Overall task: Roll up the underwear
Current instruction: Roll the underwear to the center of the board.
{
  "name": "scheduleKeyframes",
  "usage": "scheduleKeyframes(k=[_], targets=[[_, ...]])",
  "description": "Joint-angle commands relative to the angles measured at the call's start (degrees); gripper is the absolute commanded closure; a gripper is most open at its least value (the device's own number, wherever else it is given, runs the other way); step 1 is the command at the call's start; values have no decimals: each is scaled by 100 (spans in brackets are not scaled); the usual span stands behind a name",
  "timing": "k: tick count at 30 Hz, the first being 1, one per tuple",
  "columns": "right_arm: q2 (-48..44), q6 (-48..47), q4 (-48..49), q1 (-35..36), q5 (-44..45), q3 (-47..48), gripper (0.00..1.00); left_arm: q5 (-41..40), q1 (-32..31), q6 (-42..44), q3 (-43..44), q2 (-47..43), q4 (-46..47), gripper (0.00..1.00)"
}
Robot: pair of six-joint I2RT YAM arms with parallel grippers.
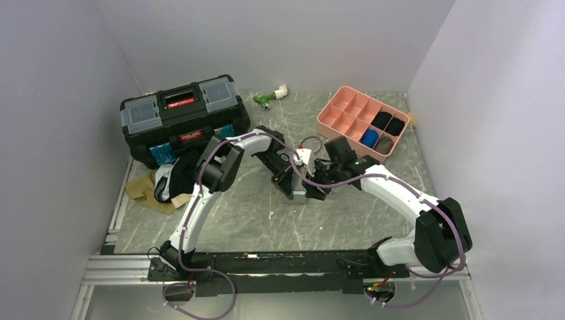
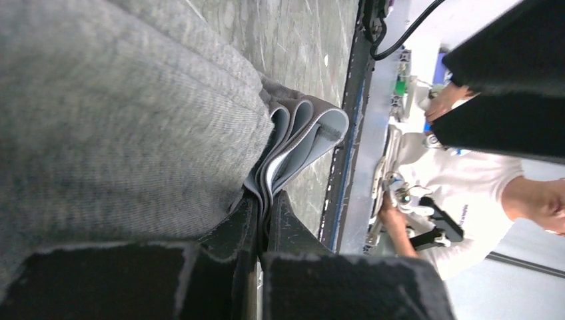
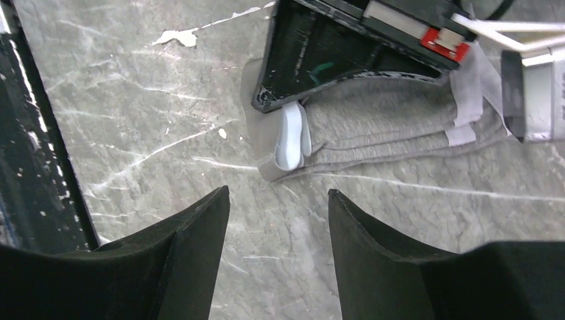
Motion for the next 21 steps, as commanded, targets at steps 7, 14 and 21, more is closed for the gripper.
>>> scheduleKeyframes(k=[7,14,21], targets=[[351,-543,660,1392,1717,-164,41,-92,95,12,59,469,30,100],[812,-719,875,1849,2322,-155,42,-87,99,20,94,489,-41,100],[1208,-854,986,1854,2432,-181,43,-53,101,118,102,483,-126,100]])
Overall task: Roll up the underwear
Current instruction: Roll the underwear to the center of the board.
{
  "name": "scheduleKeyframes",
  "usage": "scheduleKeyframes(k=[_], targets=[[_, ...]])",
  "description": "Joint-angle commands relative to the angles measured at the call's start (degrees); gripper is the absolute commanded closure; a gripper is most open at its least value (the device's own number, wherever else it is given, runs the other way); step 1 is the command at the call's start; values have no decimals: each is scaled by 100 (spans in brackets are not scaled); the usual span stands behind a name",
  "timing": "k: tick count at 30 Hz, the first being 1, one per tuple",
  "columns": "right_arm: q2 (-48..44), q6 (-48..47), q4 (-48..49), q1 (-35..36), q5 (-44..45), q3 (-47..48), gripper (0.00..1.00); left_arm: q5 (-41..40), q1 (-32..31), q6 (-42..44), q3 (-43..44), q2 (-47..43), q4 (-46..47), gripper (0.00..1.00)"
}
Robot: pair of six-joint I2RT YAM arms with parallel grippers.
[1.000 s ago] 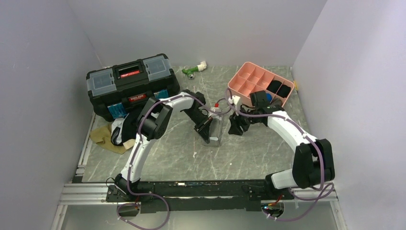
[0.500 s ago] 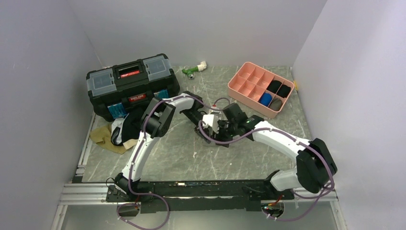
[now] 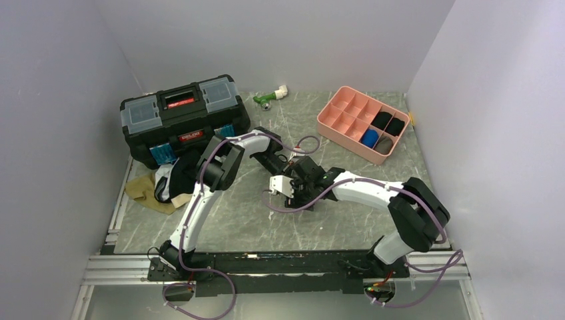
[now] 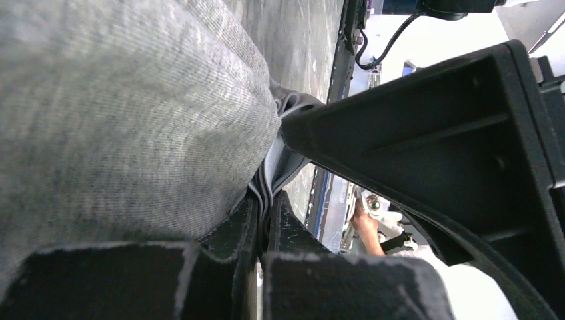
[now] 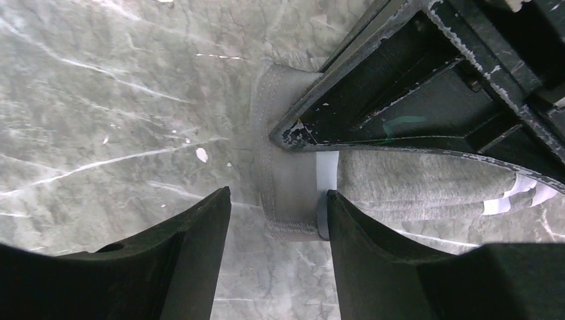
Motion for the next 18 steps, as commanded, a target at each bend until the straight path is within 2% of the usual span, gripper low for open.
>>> scheduleKeyframes(k=[1,9,15,18], targets=[[164,-182,276,0,262,-30,43,-496,-36,310,44,230,38,100],[510,-335,274,-95,231,-27,50,-538,-32,503,9,219,-101,100],[772,-434,54,-360,-74,100,61,-620,-23,510,-63,145,-61,100],[875,-464,-145,-467,-282,161,69,-675,-24,492,-70,90,-30,96]])
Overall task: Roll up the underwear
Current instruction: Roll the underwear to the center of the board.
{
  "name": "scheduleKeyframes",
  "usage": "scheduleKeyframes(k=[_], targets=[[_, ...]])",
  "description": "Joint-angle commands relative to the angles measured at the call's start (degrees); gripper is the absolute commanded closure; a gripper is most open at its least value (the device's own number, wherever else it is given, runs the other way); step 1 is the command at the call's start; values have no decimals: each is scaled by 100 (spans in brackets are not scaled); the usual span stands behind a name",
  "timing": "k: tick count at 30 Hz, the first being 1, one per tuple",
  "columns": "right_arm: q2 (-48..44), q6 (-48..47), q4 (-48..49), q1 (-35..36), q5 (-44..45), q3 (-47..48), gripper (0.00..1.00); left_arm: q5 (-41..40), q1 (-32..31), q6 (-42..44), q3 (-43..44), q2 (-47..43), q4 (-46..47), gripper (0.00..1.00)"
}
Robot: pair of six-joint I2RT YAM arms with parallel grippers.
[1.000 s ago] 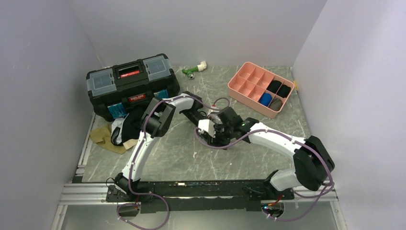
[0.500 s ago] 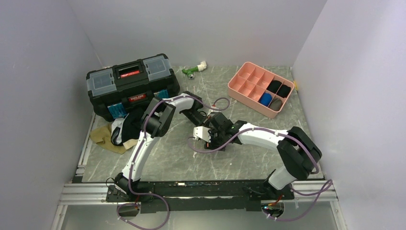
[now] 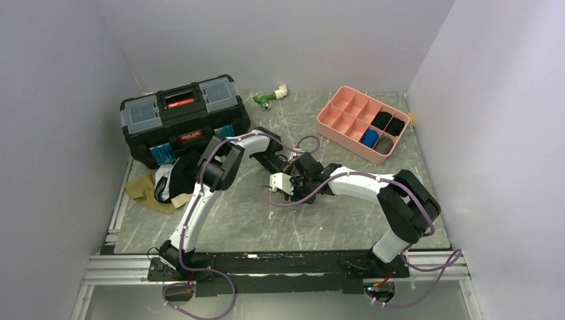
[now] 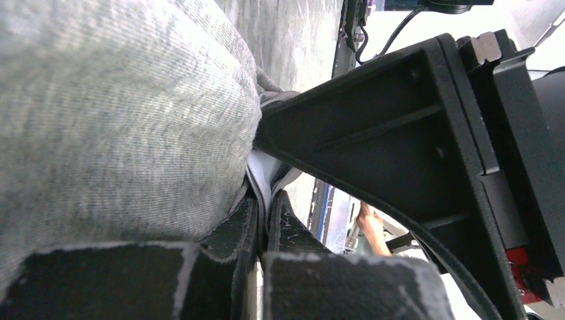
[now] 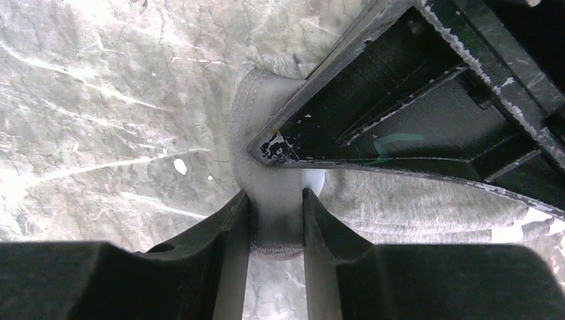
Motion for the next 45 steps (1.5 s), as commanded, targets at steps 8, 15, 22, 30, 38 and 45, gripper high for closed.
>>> scheduleKeyframes(k=[8,15,22,30,38,45], targets=[[712,-210,-1137,-386,-862,373,98,-979,46,103,-383,-245,409,69],[827,-231,-1611,-594,-1289,567,100,-1357,216,-89,-864,-779,930,50],[840,-179,-1769,-614,-1405,668,100,-1519,370,-47,-1361,-1291,1188,40],[878,-118,-1875,-634,-1504,769,100,-1537,707,67,-1904,-1832,1360,35],[1126,-205,-2321,-698,-1854,1192,100,-1854,1272,37,-2602,-2564,1840,32],[1937,-597,-3509,-974,-2605,2294,100,-2195,1891,-7,-3847,-3938,2800,34]])
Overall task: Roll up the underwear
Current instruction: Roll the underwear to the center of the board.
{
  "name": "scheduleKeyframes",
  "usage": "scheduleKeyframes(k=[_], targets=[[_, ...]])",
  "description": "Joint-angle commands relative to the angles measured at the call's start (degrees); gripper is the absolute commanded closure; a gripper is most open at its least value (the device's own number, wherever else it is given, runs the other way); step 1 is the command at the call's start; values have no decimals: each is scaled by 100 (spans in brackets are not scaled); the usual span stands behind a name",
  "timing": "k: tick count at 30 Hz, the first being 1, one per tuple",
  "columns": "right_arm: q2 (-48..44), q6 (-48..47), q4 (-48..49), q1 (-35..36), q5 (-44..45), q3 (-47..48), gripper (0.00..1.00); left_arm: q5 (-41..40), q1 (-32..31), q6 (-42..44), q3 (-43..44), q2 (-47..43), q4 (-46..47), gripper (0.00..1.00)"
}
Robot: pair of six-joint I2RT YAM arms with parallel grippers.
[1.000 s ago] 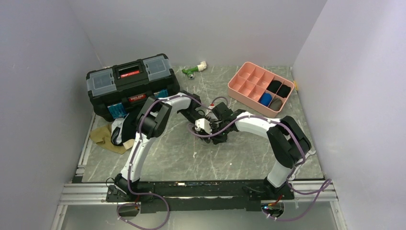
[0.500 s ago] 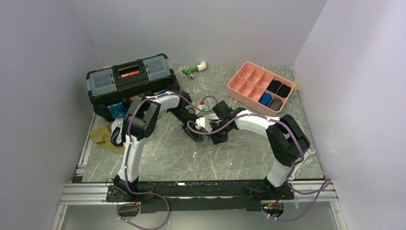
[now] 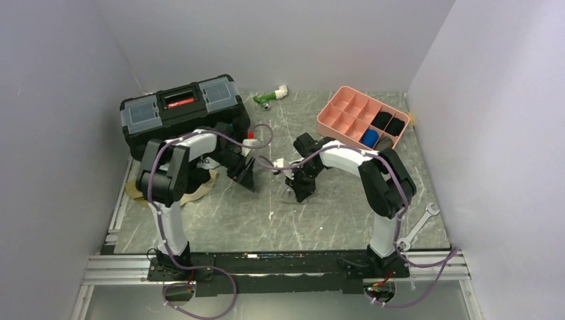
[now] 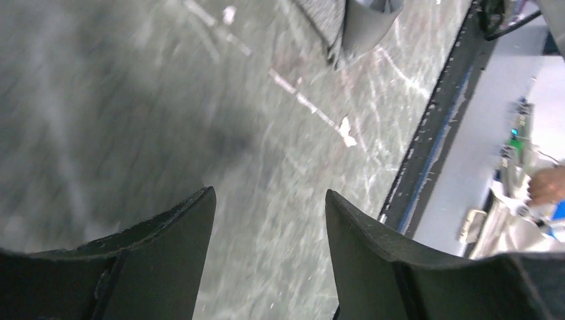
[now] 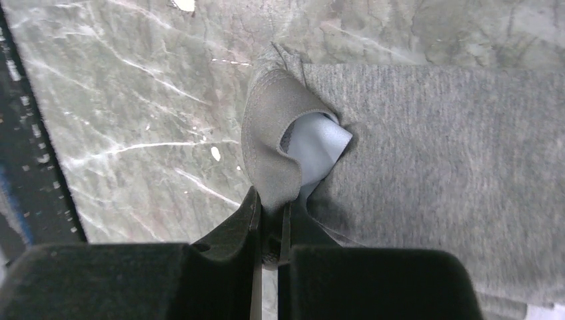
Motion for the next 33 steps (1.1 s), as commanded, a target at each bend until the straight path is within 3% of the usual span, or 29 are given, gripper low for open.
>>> scheduleKeyframes(k=[1,11,17,26,33], targets=[[731,-399,-1452,-185,-820,709,100,-426,351,136,-688,-1140,912,34],[2454,-1261,-3256,-656,-1917,2462,100,-1145,229,383,-2273,-3181,2477,34],[3268,-1639,-4082,-820,-2209,3181,97,-2155,-1120,902,-2625,-3752,3004,33],[3427,-1464,-3916,-857,-2121,3170,94,-3328,-2832,1481,-2021,-2820,3649,31],[3430,-1412,-3887,-862,-2093,3100,91,-3639,-3334,1669,-1771,-2188,3998,30]])
